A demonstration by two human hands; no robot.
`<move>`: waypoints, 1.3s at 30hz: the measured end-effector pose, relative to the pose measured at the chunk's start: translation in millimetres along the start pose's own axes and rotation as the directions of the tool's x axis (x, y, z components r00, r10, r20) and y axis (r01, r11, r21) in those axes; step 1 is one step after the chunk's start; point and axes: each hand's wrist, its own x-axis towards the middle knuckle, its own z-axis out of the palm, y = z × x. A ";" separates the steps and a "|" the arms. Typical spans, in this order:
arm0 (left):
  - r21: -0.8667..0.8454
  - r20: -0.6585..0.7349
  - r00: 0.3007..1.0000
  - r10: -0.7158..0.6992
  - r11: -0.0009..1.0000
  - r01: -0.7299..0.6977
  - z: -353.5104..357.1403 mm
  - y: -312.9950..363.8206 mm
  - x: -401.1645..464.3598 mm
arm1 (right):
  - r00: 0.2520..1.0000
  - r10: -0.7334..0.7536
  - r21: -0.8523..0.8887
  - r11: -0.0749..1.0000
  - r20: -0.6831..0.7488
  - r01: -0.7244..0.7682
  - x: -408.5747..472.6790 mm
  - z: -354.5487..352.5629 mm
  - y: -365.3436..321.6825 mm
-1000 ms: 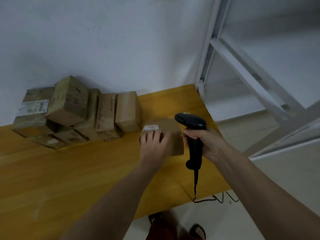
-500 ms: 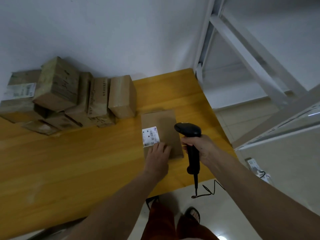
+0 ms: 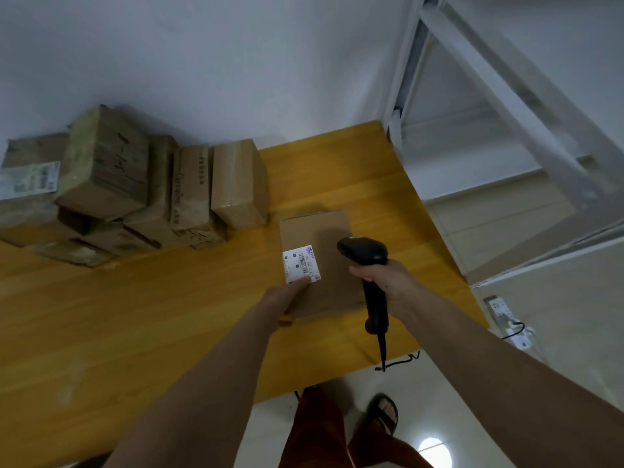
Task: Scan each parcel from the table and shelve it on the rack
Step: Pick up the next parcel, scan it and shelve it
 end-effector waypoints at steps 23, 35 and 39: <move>0.041 0.036 0.934 0.356 0.933 -0.357 -8.0 57.1 -36.0 | 0.992 -0.127 -0.030 0.991 0.006 0.127 -21.3 -17.6 -3.8; 0.346 -0.071 0.828 0.556 0.792 -0.502 -40.0 126.1 -96.1 | 0.814 -0.579 -0.381 0.741 0.054 0.553 -79.3 -20.9 -37.3; 0.367 -0.067 0.834 0.548 0.790 -0.491 -41.7 130.1 -107.5 | 0.779 -0.621 -0.396 0.698 0.080 0.597 -88.3 -25.1 -38.7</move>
